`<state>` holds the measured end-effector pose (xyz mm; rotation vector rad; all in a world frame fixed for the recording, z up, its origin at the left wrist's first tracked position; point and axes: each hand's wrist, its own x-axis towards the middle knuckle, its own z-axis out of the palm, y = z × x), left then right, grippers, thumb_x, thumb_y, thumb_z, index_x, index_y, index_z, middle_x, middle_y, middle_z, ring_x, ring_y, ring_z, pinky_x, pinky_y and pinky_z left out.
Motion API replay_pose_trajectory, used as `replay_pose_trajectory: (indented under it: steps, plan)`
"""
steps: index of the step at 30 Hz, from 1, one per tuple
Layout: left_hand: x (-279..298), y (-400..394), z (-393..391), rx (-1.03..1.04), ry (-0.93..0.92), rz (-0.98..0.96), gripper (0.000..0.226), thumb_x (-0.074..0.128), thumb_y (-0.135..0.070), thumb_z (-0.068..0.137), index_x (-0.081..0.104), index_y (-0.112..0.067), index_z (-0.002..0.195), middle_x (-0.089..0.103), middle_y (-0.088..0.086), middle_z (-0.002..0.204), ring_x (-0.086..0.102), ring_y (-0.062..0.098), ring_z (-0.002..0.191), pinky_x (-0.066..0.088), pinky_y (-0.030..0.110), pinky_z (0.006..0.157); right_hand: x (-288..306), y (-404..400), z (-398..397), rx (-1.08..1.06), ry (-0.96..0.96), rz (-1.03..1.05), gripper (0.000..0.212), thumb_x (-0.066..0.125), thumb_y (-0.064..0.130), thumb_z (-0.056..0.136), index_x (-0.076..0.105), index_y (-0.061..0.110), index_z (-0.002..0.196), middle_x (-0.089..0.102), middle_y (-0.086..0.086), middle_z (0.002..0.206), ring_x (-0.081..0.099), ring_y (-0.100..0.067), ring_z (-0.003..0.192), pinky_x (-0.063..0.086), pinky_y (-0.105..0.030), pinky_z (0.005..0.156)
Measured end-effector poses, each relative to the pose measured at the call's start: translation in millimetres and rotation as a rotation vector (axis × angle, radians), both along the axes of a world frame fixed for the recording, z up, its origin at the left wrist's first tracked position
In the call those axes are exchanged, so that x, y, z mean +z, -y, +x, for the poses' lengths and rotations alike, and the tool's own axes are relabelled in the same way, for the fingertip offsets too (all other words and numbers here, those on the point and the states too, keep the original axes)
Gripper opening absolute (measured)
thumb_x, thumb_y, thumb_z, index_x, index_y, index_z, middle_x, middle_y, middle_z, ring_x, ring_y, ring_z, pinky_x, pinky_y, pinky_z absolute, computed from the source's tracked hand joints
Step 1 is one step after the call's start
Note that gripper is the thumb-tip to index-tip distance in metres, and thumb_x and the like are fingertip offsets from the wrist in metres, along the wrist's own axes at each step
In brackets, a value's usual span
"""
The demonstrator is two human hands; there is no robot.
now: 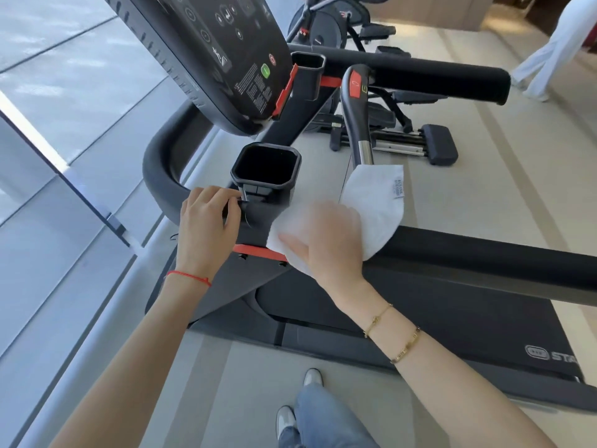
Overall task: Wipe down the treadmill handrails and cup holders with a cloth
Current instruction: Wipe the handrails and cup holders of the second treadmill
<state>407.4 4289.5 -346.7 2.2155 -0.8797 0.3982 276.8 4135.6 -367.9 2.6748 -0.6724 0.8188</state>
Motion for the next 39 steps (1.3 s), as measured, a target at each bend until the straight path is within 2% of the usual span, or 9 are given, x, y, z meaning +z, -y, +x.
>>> replay_pose_trajectory:
  steps: [7,12,15,20,26,30,34,37,39]
  plan:
    - [-1,3,17,-0.019,-0.006,-0.016,0.022,0.051,-0.014,0.099,0.071,-0.016,0.104,0.068,-0.004,0.095,0.050,0.017,0.095,0.049,0.039,0.089,23,-18,48,0.123,-0.157,0.194,0.058,0.028,0.061,0.099,0.056,0.013,0.083,0.061,-0.004,0.075,0.056,-0.024,0.073,0.042,-0.037,0.070]
    - [6,13,37,0.005,-0.030,-0.025,0.022,0.049,-0.020,0.101,0.069,-0.021,0.108,0.065,-0.010,0.095,0.053,0.007,0.091,0.052,0.030,0.078,40,37,48,0.162,0.071,0.888,0.054,0.026,0.053,0.101,0.045,0.015,0.068,0.053,-0.002,0.062,0.054,-0.019,0.060,0.036,-0.033,0.056]
    - [10,25,48,0.025,-0.054,-0.008,0.024,0.047,-0.022,0.100,0.067,-0.021,0.112,0.065,-0.009,0.100,0.056,0.009,0.095,0.052,0.028,0.075,49,72,61,0.082,0.196,1.059,0.059,0.027,0.051,0.103,0.041,0.016,0.057,0.046,0.000,0.057,0.045,-0.014,0.056,0.029,-0.029,0.053]
    - [8,42,65,0.083,-0.112,0.070,0.028,0.045,-0.027,0.100,0.063,-0.019,0.120,0.064,-0.005,0.116,0.060,0.016,0.103,0.046,0.028,0.075,49,93,109,0.096,0.134,1.057,0.059,0.021,0.046,0.105,0.041,0.013,0.061,0.047,-0.001,0.062,0.044,-0.012,0.058,0.027,-0.027,0.052]
    - [8,44,90,-0.015,-0.177,0.162,0.034,0.046,-0.028,0.100,0.061,-0.016,0.128,0.063,-0.001,0.123,0.061,0.018,0.105,0.041,0.022,0.085,37,93,164,0.287,-0.315,0.976,0.036,0.028,0.043,0.105,0.042,0.011,0.107,0.047,-0.002,0.100,0.047,-0.016,0.079,0.032,-0.029,0.063]
    - [11,41,101,-0.113,-0.225,0.246,0.038,0.048,-0.030,0.099,0.057,-0.016,0.133,0.063,0.001,0.118,0.062,0.020,0.094,0.052,0.036,0.086,51,105,186,0.407,-0.559,0.792,0.031,0.035,0.043,0.104,0.044,0.014,0.104,0.052,0.003,0.087,0.053,-0.020,0.076,0.033,-0.032,0.059]
    - [14,33,115,-0.186,-0.217,0.266,0.037,0.047,-0.033,0.099,0.055,-0.023,0.134,0.063,-0.004,0.118,0.061,0.015,0.091,0.054,0.038,0.079,55,96,198,0.410,-0.547,0.726,0.030,0.037,0.040,0.103,0.045,0.014,0.092,0.048,0.003,0.075,0.050,-0.022,0.070,0.030,-0.032,0.055]
    - [13,30,118,-0.243,-0.250,0.258,0.039,0.047,-0.032,0.099,0.052,-0.024,0.137,0.062,-0.006,0.121,0.061,0.014,0.102,0.054,0.038,0.080,49,93,188,0.278,-0.486,0.720,0.023,0.036,0.034,0.103,0.045,0.014,0.096,0.052,-0.005,0.081,0.051,-0.029,0.075,0.036,-0.036,0.057]
    - [11,28,119,-0.264,-0.263,0.249,0.040,0.046,-0.032,0.099,0.050,-0.025,0.138,0.061,-0.007,0.122,0.061,0.013,0.098,0.053,0.035,0.077,44,93,176,0.171,-0.426,0.779,0.017,0.037,0.029,0.103,0.045,0.014,0.099,0.049,-0.002,0.079,0.051,-0.028,0.076,0.035,-0.032,0.055]
